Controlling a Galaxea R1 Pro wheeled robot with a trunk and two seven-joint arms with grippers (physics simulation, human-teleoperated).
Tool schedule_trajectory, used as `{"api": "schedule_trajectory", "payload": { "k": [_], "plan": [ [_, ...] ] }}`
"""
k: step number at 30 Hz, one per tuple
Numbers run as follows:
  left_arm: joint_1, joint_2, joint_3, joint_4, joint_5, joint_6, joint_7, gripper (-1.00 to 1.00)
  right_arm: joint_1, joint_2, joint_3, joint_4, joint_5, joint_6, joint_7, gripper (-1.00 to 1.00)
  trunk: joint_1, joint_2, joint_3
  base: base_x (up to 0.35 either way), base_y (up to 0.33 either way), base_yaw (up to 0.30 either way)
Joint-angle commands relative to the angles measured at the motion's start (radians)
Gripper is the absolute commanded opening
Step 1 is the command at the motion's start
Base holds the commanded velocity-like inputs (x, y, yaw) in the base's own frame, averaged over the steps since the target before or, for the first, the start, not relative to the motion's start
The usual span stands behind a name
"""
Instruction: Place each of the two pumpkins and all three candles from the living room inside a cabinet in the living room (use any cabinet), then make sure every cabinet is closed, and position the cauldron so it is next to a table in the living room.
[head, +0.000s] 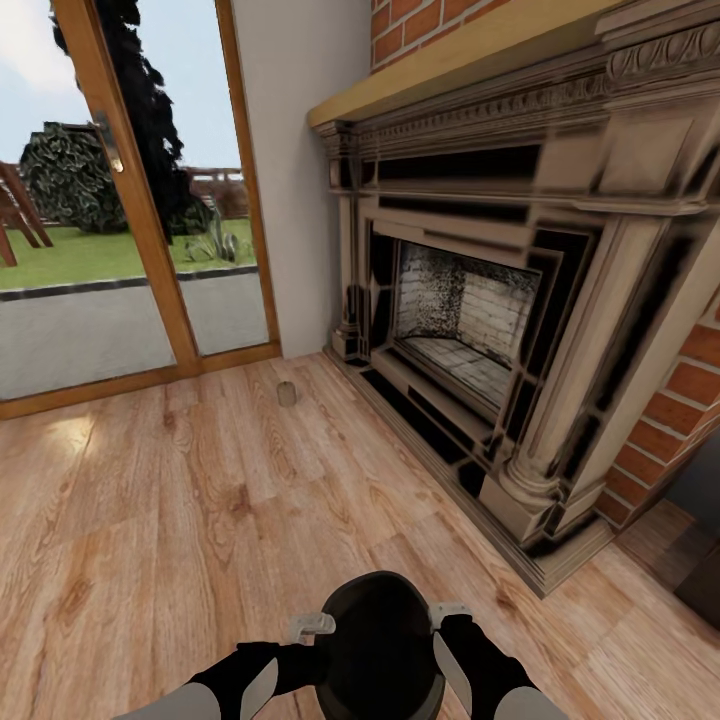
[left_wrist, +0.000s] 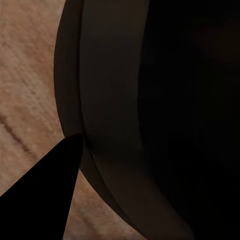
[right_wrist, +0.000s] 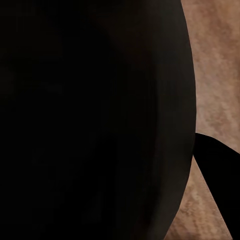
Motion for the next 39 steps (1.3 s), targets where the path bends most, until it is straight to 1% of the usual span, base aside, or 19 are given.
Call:
{"api": "schedule_trajectory", "payload": {
  "k": [1,23,39],
  "plan": [
    [0.000,0.001,-0.012,-0.001,0.003,0.006,-0.001,-1.00,0.000,-0.001,0.002,-0.001,0.009,0.007,-0.008,-1.00,0.000,0.000,-0.001,0.000,0.000,0.000],
    [0.000,0.002,-0.012,-0.001,0.003,0.008,0.001,-1.00,0.000,0.000,0.002,-0.002,0.009,0.007,-0.008,-1.00,0.000,0.000,-0.001,0.000,0.000,0.000],
    [0.000,0.004,-0.012,-0.001,0.003,0.008,0.001,-1.00,0.000,0.001,0.002,-0.005,0.009,0.004,-0.005,-1.00,-0.007,0.004,0.061,0.000,0.000,0.000]
  ]
}}
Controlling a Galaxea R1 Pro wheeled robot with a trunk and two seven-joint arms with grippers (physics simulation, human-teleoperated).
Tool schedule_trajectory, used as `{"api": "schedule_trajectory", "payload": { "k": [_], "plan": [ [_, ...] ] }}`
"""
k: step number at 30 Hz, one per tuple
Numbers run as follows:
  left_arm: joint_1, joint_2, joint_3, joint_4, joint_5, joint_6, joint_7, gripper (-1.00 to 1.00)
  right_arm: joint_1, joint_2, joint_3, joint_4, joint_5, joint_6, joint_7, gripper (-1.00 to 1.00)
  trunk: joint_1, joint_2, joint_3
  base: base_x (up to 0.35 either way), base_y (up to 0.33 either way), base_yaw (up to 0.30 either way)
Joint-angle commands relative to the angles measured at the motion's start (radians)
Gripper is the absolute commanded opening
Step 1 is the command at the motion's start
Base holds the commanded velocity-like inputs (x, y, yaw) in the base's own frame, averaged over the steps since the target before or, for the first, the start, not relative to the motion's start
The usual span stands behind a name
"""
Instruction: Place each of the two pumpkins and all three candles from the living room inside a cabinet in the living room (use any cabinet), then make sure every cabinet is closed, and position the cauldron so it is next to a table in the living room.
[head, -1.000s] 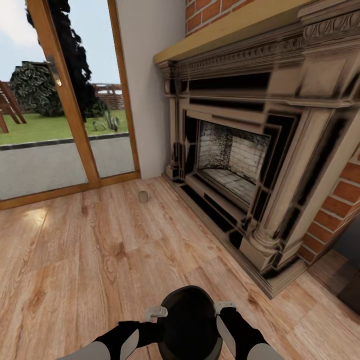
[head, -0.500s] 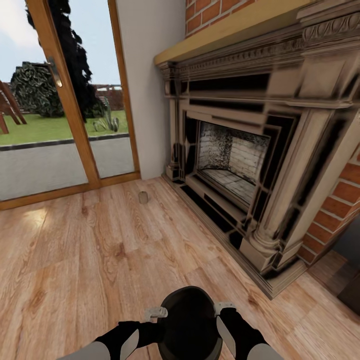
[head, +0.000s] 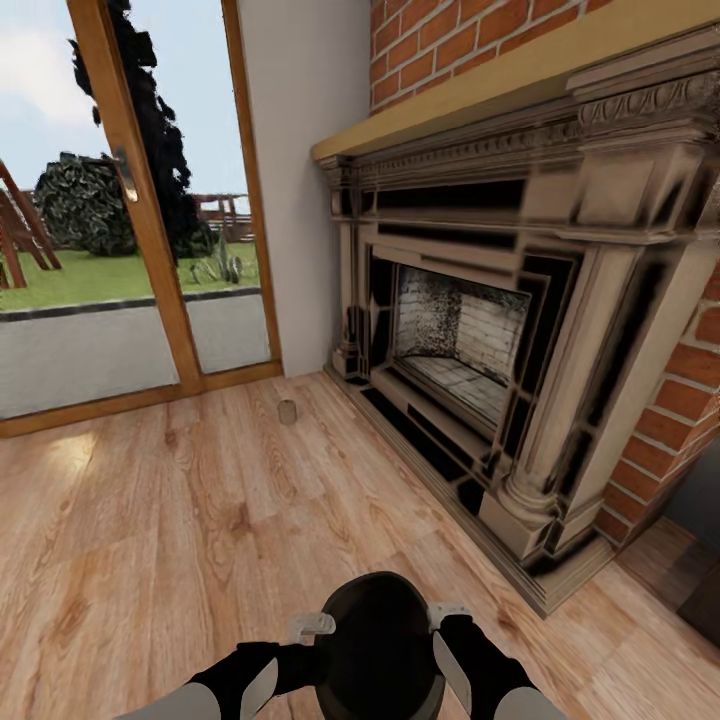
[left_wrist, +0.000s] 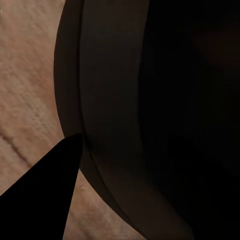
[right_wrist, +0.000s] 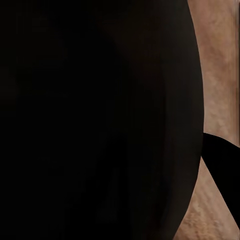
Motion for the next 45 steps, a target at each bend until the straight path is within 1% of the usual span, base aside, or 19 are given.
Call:
{"api": "schedule_trajectory", "payload": {
  "k": [1,14,33,38,45],
  "plan": [
    [0.000,0.003,-0.002,0.001,-0.007,0.004,0.000,-1.00,-0.001,-0.001,0.004,-0.004,0.024,0.005,-0.010,-1.00,-0.001,0.000,0.003,0.000,0.000,0.000],
    [0.000,0.003,-0.002,0.001,-0.007,0.004,0.000,-1.00,-0.001,-0.001,0.004,-0.004,0.024,-0.008,-0.010,-1.00,-0.007,0.003,0.053,0.000,0.000,0.000],
    [0.000,0.003,-0.002,0.001,-0.007,0.004,0.000,-1.00,-0.001,0.001,0.004,-0.004,0.024,-0.008,-0.010,-1.00,-0.079,0.136,0.113,0.000,0.000,0.000],
    [0.000,0.003,-0.002,0.001,-0.007,0.004,0.000,-1.00,-0.001,0.001,0.004,-0.004,0.024,-0.008,-0.010,-1.00,-0.079,0.136,0.113,0.000,0.000,0.102],
    [0.000,0.003,-0.002,0.001,-0.007,0.004,0.000,-1.00,-0.001,0.001,0.004,-0.004,0.024,-0.009,-0.010,-1.00,-0.079,0.136,0.113,0.000,0.000,0.246]
  ]
}}
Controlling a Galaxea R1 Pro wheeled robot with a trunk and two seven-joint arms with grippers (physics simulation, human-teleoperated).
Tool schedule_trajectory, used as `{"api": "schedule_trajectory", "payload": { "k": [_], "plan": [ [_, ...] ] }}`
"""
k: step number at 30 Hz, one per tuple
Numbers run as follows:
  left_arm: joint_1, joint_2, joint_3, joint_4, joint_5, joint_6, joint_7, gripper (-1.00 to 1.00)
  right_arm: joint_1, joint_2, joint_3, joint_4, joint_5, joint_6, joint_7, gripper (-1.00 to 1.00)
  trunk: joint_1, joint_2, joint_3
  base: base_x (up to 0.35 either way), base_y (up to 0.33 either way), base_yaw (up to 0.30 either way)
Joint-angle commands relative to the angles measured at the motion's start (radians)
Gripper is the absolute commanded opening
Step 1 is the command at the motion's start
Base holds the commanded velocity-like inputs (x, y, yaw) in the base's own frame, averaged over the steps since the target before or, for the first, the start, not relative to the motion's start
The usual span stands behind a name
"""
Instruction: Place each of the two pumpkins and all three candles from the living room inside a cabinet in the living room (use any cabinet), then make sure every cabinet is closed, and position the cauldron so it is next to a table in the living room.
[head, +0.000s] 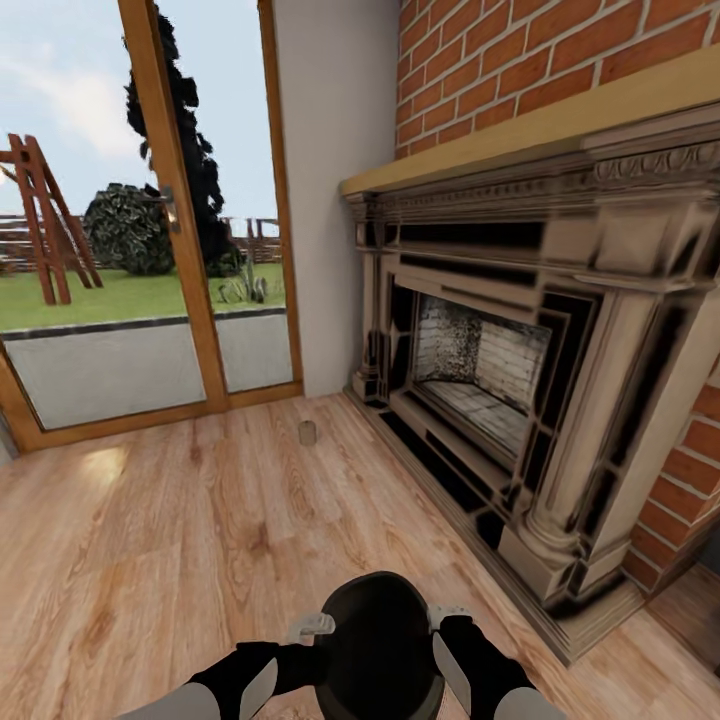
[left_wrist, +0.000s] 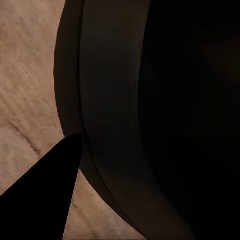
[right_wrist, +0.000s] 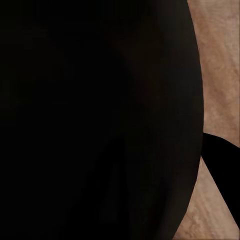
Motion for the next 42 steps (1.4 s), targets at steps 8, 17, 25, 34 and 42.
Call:
{"api": "schedule_trajectory", "payload": {
  "k": [8,17,25,34,42],
  "plan": [
    [-0.001,0.001,0.004,0.002,-0.011,0.004,0.001,-1.00,-0.001,-0.001,0.005,-0.008,0.025,-0.002,-0.009,-1.00,0.000,-0.001,-0.001,0.000,0.000,0.280],
    [-0.001,0.001,0.004,0.002,-0.011,0.004,0.001,-1.00,-0.001,-0.001,0.005,-0.008,0.025,-0.001,-0.009,-1.00,0.000,-0.001,-0.001,0.000,0.000,0.284],
    [-0.001,0.001,0.004,0.002,-0.011,0.004,0.001,-1.00,-0.001,-0.001,0.005,-0.008,0.025,-0.002,-0.009,-1.00,0.000,-0.001,-0.001,0.000,0.000,0.284],
    [-0.001,0.001,0.004,0.002,-0.011,0.004,0.001,-1.00,-0.001,-0.001,0.005,-0.008,0.025,-0.001,-0.009,-1.00,0.000,-0.001,-0.001,0.000,0.000,0.284],
    [-0.001,0.001,0.004,0.002,-0.011,0.004,0.001,-1.00,-0.001,-0.001,0.005,-0.008,0.025,-0.001,-0.009,-1.00,0.000,-0.001,-0.001,0.000,0.000,0.284]
  ]
}}
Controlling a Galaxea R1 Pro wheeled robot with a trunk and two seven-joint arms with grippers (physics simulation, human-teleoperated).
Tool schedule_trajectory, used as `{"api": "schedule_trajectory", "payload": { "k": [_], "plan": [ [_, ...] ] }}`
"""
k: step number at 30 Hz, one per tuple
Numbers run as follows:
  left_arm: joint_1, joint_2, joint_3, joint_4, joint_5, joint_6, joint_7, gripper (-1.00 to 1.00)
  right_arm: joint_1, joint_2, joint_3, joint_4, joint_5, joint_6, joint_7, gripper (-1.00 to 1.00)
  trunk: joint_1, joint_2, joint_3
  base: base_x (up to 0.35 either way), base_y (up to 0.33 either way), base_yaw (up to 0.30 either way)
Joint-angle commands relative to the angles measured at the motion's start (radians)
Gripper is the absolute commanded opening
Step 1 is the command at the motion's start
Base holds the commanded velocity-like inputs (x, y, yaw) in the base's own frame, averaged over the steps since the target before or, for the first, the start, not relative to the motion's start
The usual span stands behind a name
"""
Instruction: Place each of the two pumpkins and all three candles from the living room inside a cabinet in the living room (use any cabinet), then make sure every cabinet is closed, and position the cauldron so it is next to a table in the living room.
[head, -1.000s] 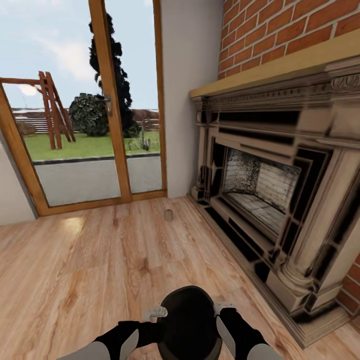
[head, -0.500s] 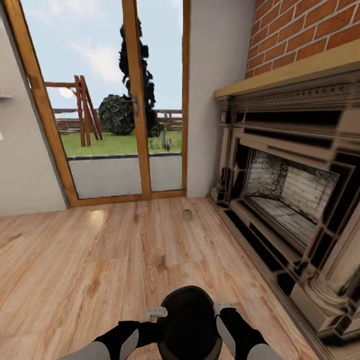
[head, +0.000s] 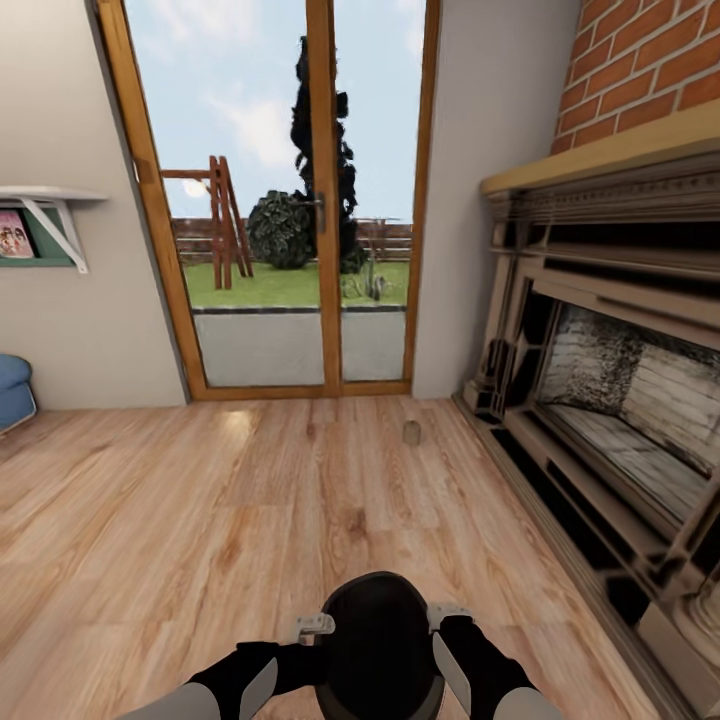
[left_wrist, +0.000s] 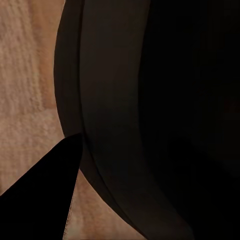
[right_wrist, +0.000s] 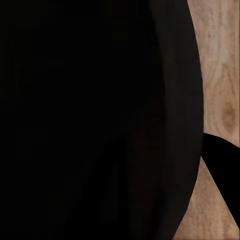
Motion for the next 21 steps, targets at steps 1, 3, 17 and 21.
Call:
{"api": "schedule_trajectory", "payload": {
  "k": [1,3,17,21],
  "plan": [
    [-0.001,0.001,0.004,0.002,-0.010,0.004,0.001,-1.00,-0.001,-0.001,0.005,-0.009,0.025,0.000,-0.009,-1.00,0.000,-0.001,-0.001,0.000,0.000,0.284],
    [-0.001,0.001,0.004,0.002,-0.010,0.004,0.001,-1.00,-0.001,-0.001,0.005,-0.009,0.025,0.000,-0.009,-1.00,0.000,-0.001,-0.001,0.000,0.000,0.284],
    [-0.001,0.001,0.004,0.002,-0.010,0.004,0.001,-1.00,-0.001,-0.001,0.005,-0.009,0.025,0.000,-0.009,-1.00,0.000,-0.001,-0.001,0.000,0.000,0.284],
    [-0.001,0.001,0.004,0.002,-0.010,0.004,0.001,-1.00,-0.001,-0.001,0.005,-0.009,0.025,0.000,-0.009,-1.00,0.000,-0.001,-0.001,0.000,0.000,0.284]
  ]
}}
